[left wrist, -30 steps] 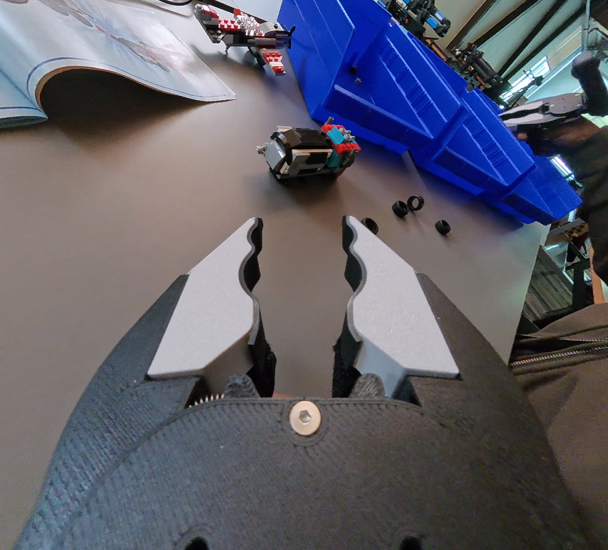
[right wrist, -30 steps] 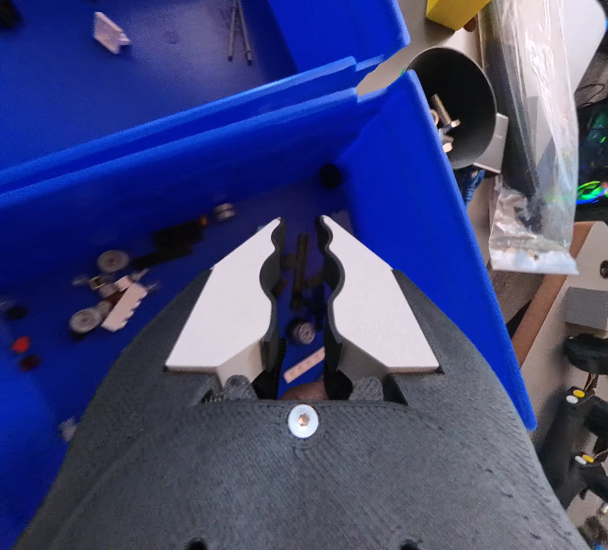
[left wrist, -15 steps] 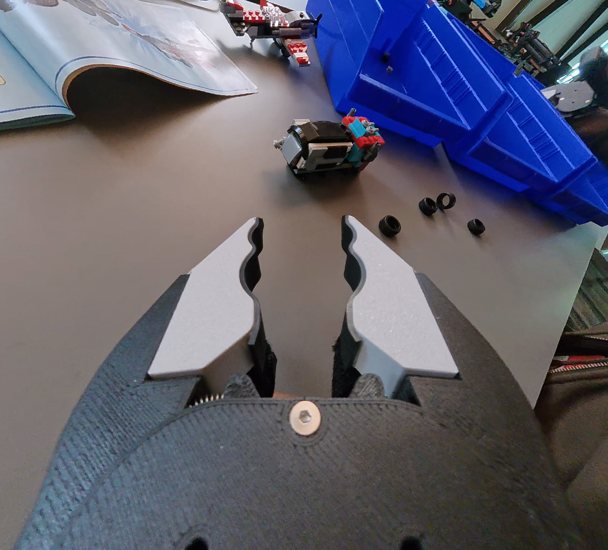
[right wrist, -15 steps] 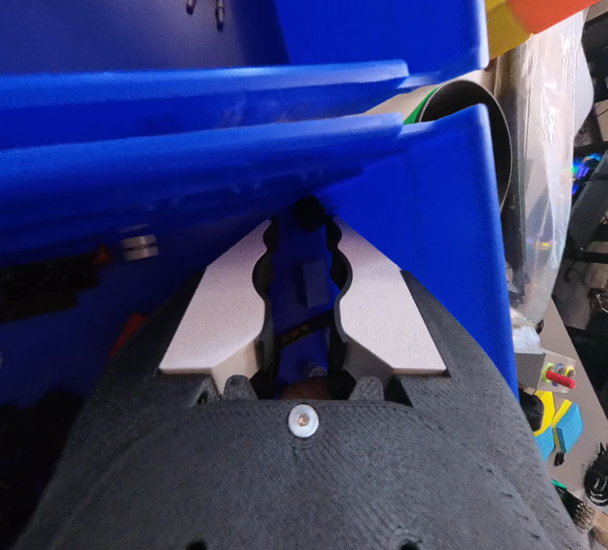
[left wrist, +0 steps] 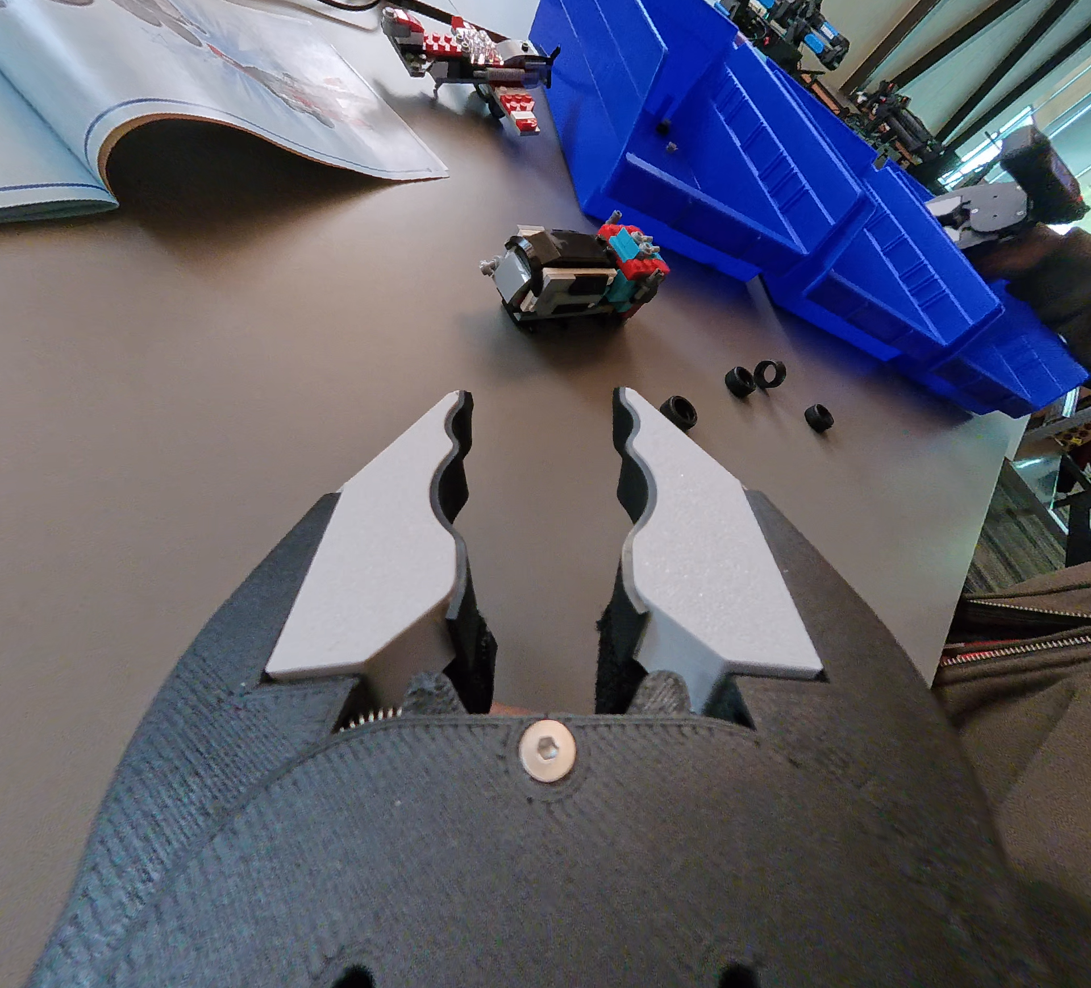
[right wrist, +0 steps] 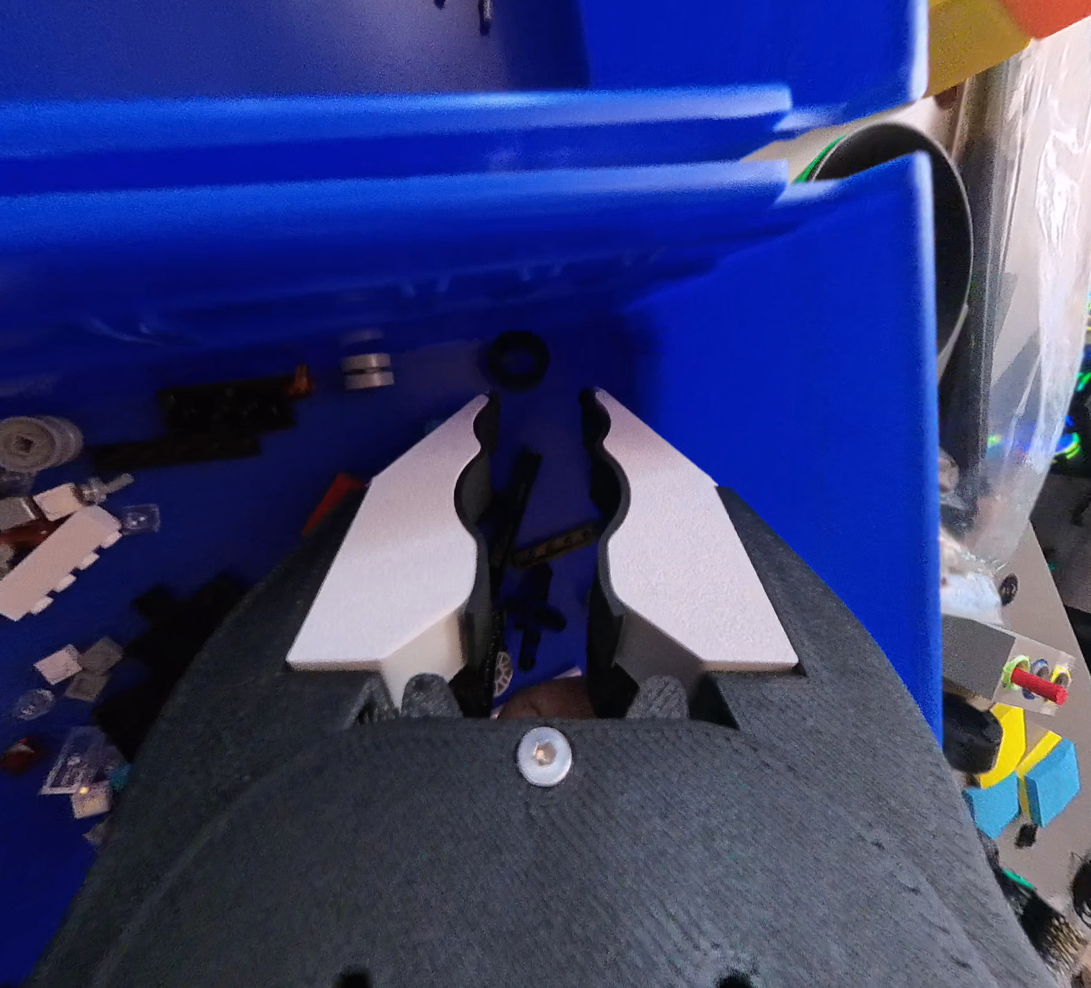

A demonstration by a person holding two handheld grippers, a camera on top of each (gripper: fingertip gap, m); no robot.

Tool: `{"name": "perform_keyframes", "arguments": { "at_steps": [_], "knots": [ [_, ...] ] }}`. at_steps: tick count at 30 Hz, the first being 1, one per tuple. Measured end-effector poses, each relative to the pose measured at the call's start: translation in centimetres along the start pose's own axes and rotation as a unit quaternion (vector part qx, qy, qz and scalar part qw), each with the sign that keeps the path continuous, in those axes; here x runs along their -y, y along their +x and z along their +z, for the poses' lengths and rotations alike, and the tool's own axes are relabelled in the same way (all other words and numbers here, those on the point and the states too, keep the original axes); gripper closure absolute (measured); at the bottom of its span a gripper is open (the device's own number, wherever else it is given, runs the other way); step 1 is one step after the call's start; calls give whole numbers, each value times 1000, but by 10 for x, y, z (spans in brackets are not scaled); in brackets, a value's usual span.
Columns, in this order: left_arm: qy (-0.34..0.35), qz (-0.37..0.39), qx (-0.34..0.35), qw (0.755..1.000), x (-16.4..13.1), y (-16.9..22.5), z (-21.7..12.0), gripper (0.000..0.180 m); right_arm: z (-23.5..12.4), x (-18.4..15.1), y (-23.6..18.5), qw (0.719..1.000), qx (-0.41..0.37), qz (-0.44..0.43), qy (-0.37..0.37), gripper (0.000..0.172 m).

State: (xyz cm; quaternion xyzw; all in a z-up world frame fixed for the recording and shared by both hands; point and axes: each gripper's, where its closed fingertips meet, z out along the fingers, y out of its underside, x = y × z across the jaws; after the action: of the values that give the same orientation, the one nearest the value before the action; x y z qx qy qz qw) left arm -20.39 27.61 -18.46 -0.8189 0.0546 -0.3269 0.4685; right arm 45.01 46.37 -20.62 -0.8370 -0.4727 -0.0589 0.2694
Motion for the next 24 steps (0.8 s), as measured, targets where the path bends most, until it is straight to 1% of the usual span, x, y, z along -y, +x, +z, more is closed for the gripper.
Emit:
{"name": "perform_keyframes", "arguments": {
  "at_steps": [3, 6, 10, 13, 15, 16, 18, 21, 24],
  "knots": [
    [4, 2, 0, 1000, 1, 0, -1, 132, 2, 9, -4, 1000, 19, -5, 8, 139],
    [10, 2, -1, 1000, 2, 1, -2, 132, 13, 6, -7, 999, 33, -7, -10, 136],
    [11, 3, -3, 1000, 3, 1, -2, 132, 18, 6, -8, 998, 58, 25, -12, 143],
    [11, 1, -6, 1000, 3, 2, -3, 132, 17, 4, -5, 998, 53, 40, -15, 152],
    [13, 1, -8, 1000, 3, 2, -3, 132, 13, 4, -6, 997, 57, 51, -17, 157],
    [15, 1, -9, 1000, 3, 2, -3, 132, 10, 6, -6, 997, 57, 55, -13, 164],
    [17, 0, -11, 1000, 4, 3, -4, 132, 1, 9, -5, 996, 56, 67, 0, 167],
    [17, 0, -15, 1000, 4, 4, -4, 132, -15, 16, -4, 995, 55, 85, 26, 168],
    [14, 1, -19, 1000, 3, 5, -4, 132, -20, 13, 2, 994, 45, 93, 25, 160]
  ]
}}
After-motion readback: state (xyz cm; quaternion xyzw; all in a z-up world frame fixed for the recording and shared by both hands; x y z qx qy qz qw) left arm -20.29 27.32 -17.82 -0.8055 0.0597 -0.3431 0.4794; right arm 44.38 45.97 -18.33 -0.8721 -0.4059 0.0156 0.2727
